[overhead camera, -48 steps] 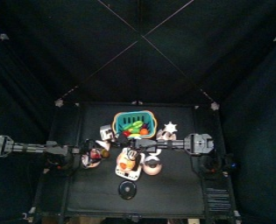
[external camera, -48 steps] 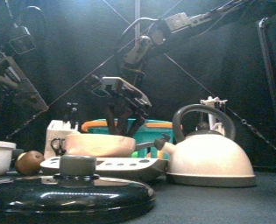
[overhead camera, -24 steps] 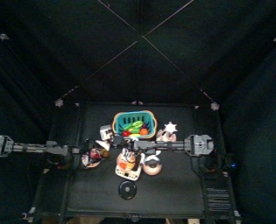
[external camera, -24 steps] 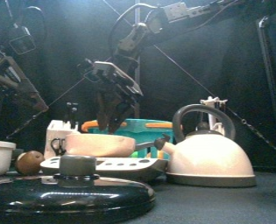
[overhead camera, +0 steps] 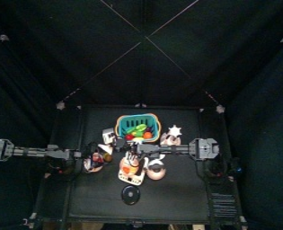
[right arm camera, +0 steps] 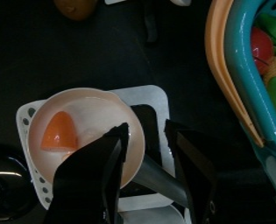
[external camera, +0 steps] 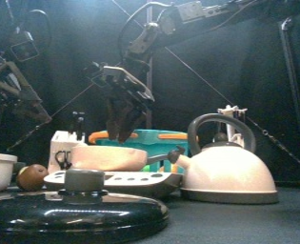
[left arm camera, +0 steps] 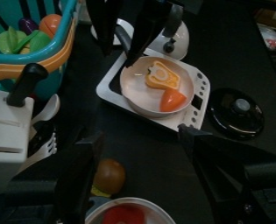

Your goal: Place pan onto stove

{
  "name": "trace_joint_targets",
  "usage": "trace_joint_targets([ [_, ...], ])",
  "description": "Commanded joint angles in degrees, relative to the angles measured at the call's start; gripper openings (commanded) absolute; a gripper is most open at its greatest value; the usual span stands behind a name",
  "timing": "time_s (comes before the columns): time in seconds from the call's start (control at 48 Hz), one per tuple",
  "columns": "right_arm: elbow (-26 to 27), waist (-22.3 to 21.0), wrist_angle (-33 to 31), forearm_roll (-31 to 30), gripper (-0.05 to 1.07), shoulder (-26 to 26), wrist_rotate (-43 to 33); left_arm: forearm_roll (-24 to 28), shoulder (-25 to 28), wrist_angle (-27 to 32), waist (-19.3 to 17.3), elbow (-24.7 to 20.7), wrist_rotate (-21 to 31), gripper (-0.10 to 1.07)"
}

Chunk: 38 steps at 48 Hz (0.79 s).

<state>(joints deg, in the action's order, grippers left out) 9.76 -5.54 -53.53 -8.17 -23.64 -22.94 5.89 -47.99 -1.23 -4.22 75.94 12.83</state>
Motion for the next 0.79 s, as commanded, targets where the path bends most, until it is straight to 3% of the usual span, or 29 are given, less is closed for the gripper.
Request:
trace_joint_targets([
  [0.0,1.8,0.3,0.2,-0.1,0.78,3.2,0.0,-0.4,0.2,-0.5,0.1,-0.4,0.1,1.0],
  [0.396,1.5,1.5,0.6,-1.9,0.78,5.0,0.2,-5.0,0.2,-0.6,0.1,0.1,0.0,1.0],
  [0.771,-0.5,3.2,1.1,-2.5,0.78,8.7,0.0,-5.3,0.2,-0.6,0.1,1.0,0.1,1.0],
])
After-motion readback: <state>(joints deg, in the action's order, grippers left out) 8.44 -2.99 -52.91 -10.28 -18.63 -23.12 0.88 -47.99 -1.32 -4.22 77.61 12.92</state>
